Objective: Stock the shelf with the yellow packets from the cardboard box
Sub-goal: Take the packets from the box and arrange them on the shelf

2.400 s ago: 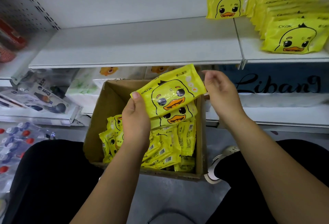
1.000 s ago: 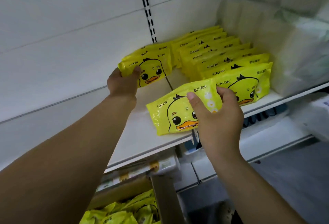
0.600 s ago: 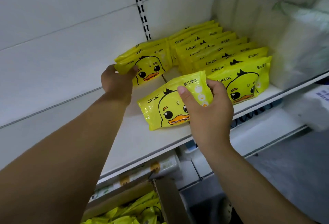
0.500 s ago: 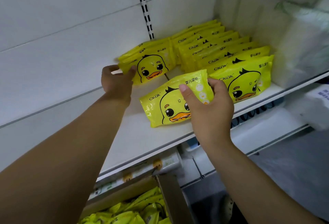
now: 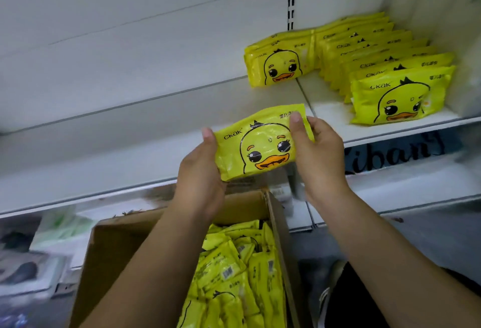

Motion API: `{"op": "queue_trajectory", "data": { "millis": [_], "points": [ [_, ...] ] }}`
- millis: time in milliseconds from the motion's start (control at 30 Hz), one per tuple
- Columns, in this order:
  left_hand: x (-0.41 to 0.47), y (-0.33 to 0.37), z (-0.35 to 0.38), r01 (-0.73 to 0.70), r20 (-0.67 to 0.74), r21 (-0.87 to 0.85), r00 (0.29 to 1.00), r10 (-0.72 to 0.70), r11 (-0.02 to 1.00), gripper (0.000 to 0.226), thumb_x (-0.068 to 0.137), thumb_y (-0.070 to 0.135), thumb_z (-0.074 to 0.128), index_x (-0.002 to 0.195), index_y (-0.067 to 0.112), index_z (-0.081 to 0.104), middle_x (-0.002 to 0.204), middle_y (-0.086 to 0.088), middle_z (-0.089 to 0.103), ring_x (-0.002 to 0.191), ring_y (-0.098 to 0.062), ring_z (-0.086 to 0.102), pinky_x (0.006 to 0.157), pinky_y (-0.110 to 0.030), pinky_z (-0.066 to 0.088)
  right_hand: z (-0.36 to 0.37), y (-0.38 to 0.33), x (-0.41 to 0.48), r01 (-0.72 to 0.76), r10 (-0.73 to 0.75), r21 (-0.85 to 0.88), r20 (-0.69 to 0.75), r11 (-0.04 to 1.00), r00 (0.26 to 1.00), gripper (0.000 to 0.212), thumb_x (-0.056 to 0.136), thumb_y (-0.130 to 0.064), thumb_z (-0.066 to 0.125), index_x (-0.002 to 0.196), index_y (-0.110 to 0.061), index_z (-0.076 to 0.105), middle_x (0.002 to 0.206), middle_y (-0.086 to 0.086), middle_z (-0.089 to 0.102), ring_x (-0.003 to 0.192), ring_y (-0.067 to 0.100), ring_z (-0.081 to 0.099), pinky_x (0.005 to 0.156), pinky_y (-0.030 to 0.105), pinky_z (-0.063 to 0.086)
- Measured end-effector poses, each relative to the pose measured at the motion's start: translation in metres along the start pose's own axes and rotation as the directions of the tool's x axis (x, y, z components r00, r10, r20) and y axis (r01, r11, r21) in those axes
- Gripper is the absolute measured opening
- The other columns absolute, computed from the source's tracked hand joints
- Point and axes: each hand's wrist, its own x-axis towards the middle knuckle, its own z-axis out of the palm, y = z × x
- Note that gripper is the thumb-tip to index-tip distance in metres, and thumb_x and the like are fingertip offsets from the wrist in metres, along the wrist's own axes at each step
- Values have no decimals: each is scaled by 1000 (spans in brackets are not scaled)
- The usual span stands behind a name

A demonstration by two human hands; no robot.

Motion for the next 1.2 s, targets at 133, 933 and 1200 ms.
{"op": "queue_trajectory", "data": {
  "millis": [133,933,1200],
  "points": [
    [-34,-14,-28,-6,-86,-65,996,0,998,39,108,39,48,116,7,70,109,-13,78,102,-30,75,102,-58,53,-7,-4,-21,-132,133,-13,111,991,985,54,101,-51,50,93,0,65,94,24,66,72,27,56,78,34,51],
    [-64,-9,-11,92,-95,-166,989,-109,982,39,108,38,44,131,10,59,116,-11,76,99,-28,76,80,-43,64,-35,-11,-9,-244,184,200,277,949,943,8,99,-16,61,99,-12,68,77,0,74,66,13,68,55,24,55],
    [-54,-26,4,-8,-128,-150,992,-11,989,24,106,20,54,120,1,61,110,-17,76,88,-28,78,73,-32,65,-42,-8,9,14,-14,-7,18,1000,1000,12,93,-22,69,81,-25,70,79,0,76,77,21,74,76,50,61]
  ]
}}
